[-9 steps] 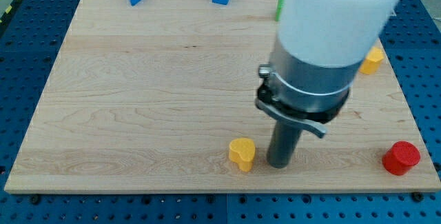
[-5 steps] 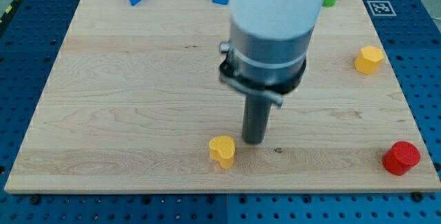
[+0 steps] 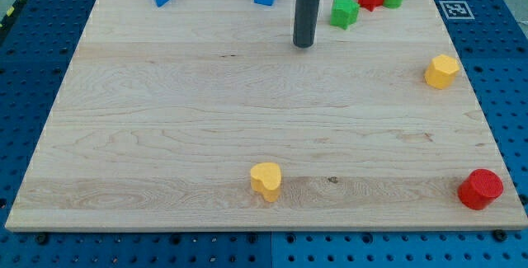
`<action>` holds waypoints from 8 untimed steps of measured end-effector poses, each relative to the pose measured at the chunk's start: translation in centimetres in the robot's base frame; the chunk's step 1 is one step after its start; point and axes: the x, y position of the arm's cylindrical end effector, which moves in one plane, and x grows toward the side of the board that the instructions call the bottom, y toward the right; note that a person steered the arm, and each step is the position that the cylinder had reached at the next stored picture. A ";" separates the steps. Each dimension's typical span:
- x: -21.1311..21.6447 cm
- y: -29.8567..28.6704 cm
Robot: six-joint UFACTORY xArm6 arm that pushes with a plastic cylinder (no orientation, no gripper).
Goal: Place the green star at the left bottom of the board
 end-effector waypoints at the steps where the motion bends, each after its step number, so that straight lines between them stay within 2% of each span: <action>1: -0.4 0.0; 3: -3.2 -0.1; 5: -9.5 1.5; 6: -10.1 7.2; 7: -9.7 10.5; 8: -8.9 10.0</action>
